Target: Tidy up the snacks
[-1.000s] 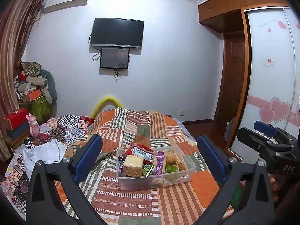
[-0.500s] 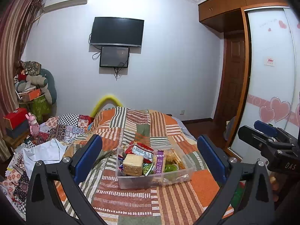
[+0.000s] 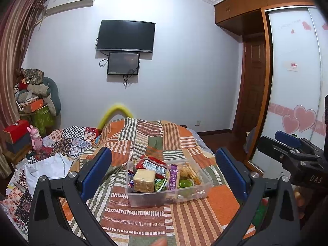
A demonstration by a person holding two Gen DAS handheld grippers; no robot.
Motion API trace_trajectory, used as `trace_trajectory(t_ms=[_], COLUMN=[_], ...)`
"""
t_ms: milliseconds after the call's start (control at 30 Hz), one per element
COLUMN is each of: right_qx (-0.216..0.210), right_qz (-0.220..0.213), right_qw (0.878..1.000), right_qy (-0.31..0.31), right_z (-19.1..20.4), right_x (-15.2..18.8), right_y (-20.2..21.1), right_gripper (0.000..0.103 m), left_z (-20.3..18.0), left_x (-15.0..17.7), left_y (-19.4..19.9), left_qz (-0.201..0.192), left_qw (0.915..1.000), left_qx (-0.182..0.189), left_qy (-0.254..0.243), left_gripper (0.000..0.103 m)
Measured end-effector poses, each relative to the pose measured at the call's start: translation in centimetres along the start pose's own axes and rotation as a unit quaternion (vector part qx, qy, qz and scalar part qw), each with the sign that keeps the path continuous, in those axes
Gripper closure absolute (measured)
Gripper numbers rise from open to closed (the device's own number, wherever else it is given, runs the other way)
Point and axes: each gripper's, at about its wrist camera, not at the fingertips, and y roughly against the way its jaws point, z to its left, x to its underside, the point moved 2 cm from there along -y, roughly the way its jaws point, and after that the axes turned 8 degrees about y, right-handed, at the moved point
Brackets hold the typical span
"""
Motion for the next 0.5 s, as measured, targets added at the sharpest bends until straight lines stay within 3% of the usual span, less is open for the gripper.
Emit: trace_trajectory(t_ms=[500], right_qx=[-0.001], right_qz=[-0.001], right_qw=[1.0], right_qy=[-0.003], right_z=[-0.01], right_x=[0.04], right_y=[-0.02], right_gripper=[0.0], left_z=[0.01], left_x=[0.14], left_y=[-0.2], left_qz=[0.011], left_qw=[0.9998], left_qx=[0.017], left_qy=[0.006], left_gripper=[0.0])
